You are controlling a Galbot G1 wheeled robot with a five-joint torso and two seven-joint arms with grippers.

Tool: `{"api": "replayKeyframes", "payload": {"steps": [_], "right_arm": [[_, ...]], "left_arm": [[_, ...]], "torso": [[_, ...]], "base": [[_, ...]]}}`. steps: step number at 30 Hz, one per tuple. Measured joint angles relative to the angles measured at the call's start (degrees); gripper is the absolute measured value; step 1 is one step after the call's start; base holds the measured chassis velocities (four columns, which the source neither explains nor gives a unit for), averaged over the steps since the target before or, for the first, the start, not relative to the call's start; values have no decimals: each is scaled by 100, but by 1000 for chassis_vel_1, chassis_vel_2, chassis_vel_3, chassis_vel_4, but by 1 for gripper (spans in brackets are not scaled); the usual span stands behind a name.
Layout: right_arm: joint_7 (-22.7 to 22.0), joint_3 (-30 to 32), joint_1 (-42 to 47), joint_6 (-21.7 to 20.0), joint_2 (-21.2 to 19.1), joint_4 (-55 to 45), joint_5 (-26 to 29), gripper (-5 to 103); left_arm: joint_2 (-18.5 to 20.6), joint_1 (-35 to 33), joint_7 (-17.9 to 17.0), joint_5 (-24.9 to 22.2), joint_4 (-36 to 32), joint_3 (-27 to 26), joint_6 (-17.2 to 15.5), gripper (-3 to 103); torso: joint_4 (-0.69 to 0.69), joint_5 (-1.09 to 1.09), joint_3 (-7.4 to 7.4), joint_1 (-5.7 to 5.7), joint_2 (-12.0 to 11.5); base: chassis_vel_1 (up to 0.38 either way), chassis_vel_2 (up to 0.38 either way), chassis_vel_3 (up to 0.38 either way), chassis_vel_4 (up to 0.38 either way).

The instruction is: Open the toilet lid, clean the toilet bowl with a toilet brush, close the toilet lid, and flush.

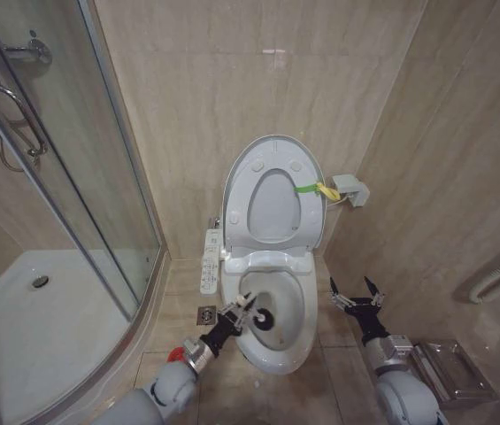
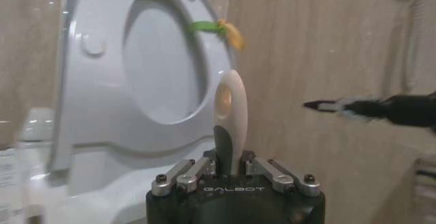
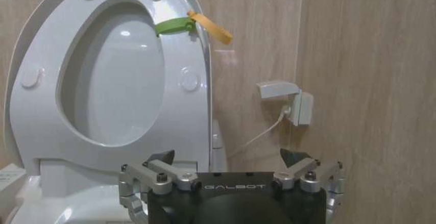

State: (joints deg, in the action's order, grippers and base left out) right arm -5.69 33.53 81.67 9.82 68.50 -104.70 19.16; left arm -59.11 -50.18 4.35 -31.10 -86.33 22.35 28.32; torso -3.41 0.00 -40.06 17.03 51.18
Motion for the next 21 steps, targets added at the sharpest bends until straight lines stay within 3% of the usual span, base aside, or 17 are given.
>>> {"api": "replayKeyframes", "payload": {"steps": [11,21], "right_arm": [[0,0,0,0,0,0,0,100],[0,0,0,0,0,0,0,100]], "left_arm": [[64,-265,-41,107,-284,150,-76,19],[-59,-51,128,-38,586,-66,42,19]], "torso": [[0,0,0,0,0],[0,0,0,0,0]], "base": [[0,0,0,0],[0,0,0,0]]}}
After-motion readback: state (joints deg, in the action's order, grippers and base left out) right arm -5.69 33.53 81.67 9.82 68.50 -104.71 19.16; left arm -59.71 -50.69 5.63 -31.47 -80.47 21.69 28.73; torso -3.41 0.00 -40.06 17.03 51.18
